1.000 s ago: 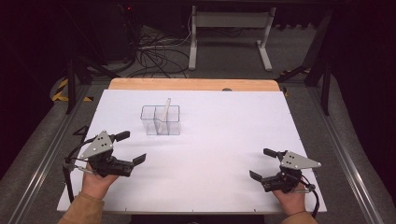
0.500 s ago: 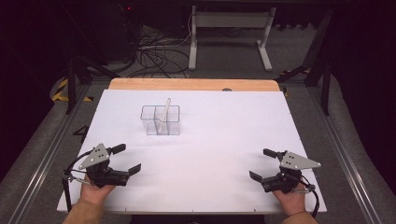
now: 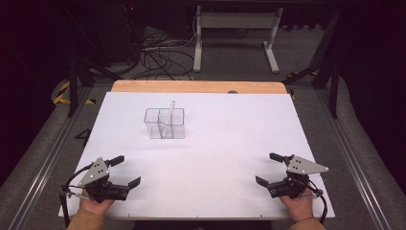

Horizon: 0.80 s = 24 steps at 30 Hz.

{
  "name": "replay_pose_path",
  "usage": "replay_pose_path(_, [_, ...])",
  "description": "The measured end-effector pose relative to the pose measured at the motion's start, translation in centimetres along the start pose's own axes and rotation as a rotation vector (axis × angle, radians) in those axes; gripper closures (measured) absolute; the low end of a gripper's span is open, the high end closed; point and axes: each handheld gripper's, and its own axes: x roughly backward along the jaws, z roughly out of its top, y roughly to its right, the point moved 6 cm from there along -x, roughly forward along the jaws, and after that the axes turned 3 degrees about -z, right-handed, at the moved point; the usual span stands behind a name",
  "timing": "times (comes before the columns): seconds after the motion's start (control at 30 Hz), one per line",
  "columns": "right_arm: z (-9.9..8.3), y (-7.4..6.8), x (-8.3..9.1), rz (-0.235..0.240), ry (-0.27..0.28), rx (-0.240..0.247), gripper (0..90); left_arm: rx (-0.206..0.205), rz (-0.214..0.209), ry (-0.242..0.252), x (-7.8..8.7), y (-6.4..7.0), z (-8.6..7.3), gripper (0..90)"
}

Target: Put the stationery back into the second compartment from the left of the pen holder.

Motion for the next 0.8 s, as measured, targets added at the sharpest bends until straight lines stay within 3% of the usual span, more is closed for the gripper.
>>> replay_pose_path(0.07, [0.0,0.0,0.0,0.0,0.0,-0.001,1.8,-0.011,0.002,-0.003,0.1,0.2,0.0,0.3])
replay_pose_path(0.17, [0.0,0.0,0.0,-0.002,0.0,0.0,1.8,0.023,-0.025,0.011,-0.2,0.2,0.1,0.3])
replay_pose_path(0.4, [0.0,0.0,-0.1,-0.004,-0.002,0.0,1.8,0.026,-0.027,0.012,-0.5,0.1,0.1,0.4])
replay_pose_path(0.57, [0.0,0.0,-0.1,-0.006,-0.002,0.0,1.8,0.078,-0.017,0.044,-0.1,-0.3,0.2,0.5])
replay_pose_path(0.8, [0.0,0.1,-0.1,-0.009,-0.002,0.002,1.8,0.076,0.022,0.053,0.1,-0.8,0.2,0.5])
